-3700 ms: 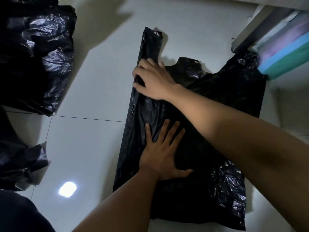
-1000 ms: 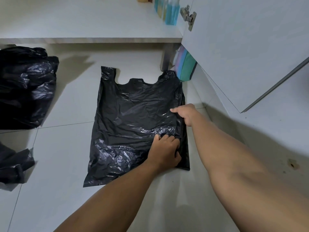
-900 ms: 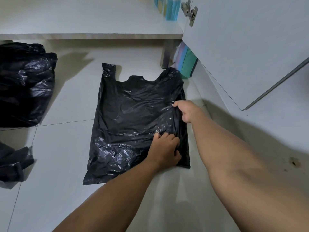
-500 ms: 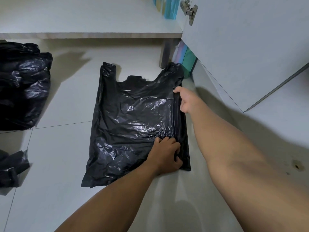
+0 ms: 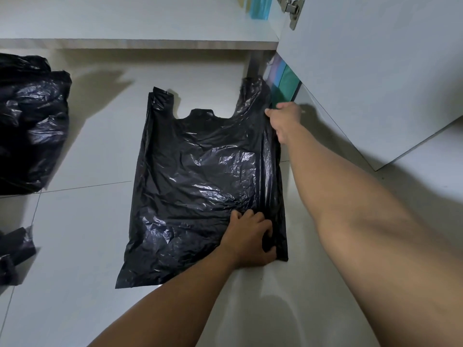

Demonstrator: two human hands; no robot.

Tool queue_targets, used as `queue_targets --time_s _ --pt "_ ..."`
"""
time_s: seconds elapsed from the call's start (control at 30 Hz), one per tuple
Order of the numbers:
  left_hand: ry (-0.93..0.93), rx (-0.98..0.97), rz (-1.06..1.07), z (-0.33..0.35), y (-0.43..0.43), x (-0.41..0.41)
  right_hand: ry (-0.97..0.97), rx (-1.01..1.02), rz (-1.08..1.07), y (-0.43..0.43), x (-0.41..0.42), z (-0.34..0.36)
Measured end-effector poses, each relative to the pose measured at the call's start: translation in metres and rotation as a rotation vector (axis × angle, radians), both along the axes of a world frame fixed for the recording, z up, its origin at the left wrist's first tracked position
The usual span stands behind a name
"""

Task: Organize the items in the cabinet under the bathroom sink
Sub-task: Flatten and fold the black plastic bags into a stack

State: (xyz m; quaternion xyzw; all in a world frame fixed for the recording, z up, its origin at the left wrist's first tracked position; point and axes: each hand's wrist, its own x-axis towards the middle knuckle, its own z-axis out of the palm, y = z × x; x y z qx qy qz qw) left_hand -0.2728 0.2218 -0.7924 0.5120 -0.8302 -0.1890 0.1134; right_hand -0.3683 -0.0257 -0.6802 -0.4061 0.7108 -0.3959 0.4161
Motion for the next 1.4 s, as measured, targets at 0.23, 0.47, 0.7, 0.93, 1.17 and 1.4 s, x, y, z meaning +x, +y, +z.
queue_targets --time_s 0.23,0.47,0.7,0.93,1.17,1.4 --pt "0.066 0.01 -0.037 0.004 0.002 0.003 0.093 -0.101 0.17 0.001 -0.002 0.017" --pt "0.343 -0.098 -0.041 0.012 0.005 0.013 0.642 0.094 0.315 0.078 -0.031 0.04" --pt "-0.198 -0.105 0.398 0.03 0.007 0.053 0.586 1.085 0.754 0.135 -0.06 0.013" --pt "-0.274 0.297 0.276 0.025 0.011 0.069 0.779 1.006 0.864 0.177 -0.05 -0.005" --pt "-0.344 0.321 0.234 0.028 0.004 0.076 0.829 0.93 0.826 0.196 -0.065 -0.015" --pt "-0.318 0.317 0.253 0.025 0.002 0.073 0.481 0.951 0.708 0.197 -0.061 -0.014"
